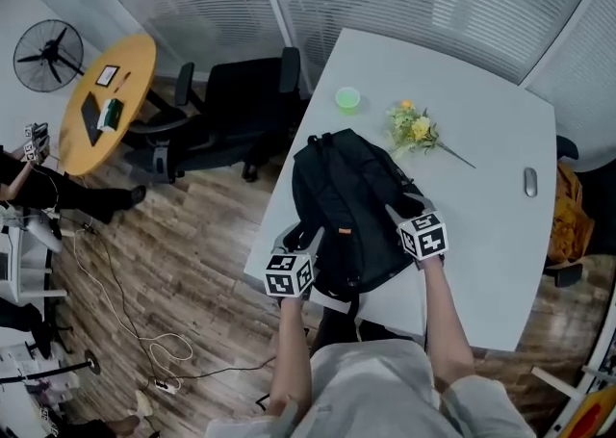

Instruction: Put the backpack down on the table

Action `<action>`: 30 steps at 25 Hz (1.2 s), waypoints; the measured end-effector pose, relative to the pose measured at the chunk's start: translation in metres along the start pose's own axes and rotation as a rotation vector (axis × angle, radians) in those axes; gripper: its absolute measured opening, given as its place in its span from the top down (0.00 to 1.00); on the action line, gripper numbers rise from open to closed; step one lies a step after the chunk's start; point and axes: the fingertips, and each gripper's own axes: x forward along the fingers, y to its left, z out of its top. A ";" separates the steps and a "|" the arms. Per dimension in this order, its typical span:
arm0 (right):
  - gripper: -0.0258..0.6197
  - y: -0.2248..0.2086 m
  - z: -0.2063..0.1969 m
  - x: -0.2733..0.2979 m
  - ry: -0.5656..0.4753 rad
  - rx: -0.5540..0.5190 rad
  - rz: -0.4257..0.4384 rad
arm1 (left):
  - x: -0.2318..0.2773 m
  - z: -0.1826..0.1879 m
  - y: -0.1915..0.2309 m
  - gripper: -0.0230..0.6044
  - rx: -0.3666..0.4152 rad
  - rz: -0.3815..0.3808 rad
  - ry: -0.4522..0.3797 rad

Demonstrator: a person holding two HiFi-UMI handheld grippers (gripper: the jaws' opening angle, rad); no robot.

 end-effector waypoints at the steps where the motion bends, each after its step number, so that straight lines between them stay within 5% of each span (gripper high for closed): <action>1: 0.68 0.001 -0.002 -0.004 -0.002 0.004 0.001 | -0.002 -0.002 -0.003 0.64 0.007 -0.002 0.002; 14: 0.68 0.018 -0.019 -0.061 -0.058 0.044 0.008 | -0.025 -0.016 -0.050 0.64 0.067 -0.017 -0.019; 20: 0.69 0.026 -0.030 -0.083 -0.078 0.075 0.014 | -0.035 -0.028 -0.064 0.64 0.123 0.039 0.010; 30: 0.69 0.031 -0.050 -0.115 -0.114 0.103 0.007 | -0.052 -0.035 -0.094 0.64 0.109 0.038 -0.045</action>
